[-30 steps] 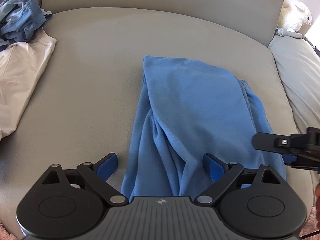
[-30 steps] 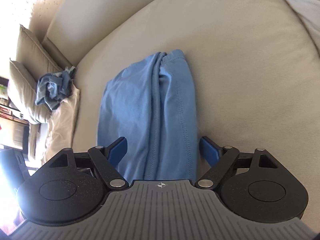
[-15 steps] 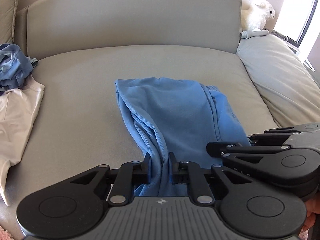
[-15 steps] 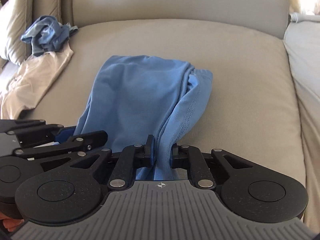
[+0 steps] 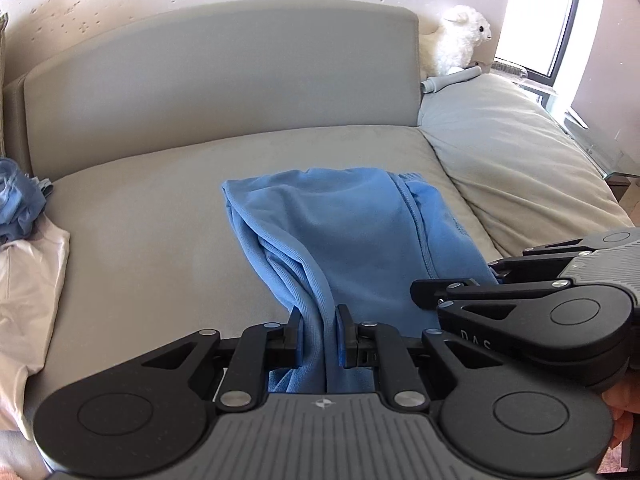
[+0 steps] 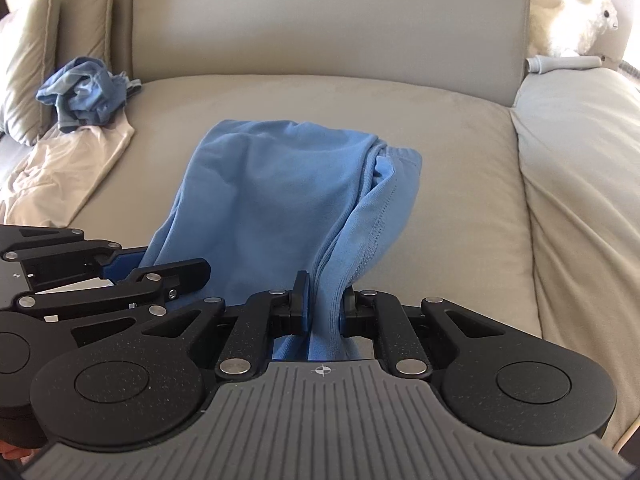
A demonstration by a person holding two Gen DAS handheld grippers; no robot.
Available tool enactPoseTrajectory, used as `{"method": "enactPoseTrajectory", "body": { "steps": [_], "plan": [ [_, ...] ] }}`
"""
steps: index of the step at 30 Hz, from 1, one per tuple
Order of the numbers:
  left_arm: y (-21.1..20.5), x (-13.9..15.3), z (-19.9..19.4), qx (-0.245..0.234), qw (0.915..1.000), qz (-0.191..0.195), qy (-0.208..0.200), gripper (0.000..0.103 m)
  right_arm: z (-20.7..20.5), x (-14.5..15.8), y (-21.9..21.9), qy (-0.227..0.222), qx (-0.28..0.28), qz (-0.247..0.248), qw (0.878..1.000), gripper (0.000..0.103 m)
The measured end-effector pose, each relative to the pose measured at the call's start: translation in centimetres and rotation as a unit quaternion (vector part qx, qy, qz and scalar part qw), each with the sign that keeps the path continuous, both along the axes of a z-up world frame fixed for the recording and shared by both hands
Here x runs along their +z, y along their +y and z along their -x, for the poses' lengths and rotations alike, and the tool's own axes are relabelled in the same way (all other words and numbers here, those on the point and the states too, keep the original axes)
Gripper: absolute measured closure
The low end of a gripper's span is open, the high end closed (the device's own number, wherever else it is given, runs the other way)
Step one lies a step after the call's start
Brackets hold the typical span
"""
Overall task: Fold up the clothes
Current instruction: 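Lift and carry the sweatpants with both grippers toward the sofa armrest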
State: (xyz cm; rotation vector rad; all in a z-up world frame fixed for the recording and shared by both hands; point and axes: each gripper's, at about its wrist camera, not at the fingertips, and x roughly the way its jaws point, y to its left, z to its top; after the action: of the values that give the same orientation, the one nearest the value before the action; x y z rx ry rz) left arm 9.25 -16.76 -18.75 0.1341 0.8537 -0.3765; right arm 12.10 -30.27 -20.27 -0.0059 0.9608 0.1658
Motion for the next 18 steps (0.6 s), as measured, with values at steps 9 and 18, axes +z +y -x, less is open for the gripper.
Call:
{"method": "enactPoseTrajectory", "body": {
  "steps": [9,18],
  "plan": [
    [-10.8,3.1,-4.4,-0.06,0.9978,0.0,-0.028,0.09,-2.1,2.8,-10.2,-0.025,-0.065,0.0,0.998,0.09],
    [-26.5,4.9,-11.7,-0.128,0.9876,0.072,-0.055,0.09,-7.8,8.1,-25.7,-0.07,-0.15,0.062,0.984,0.09]
  ]
}}
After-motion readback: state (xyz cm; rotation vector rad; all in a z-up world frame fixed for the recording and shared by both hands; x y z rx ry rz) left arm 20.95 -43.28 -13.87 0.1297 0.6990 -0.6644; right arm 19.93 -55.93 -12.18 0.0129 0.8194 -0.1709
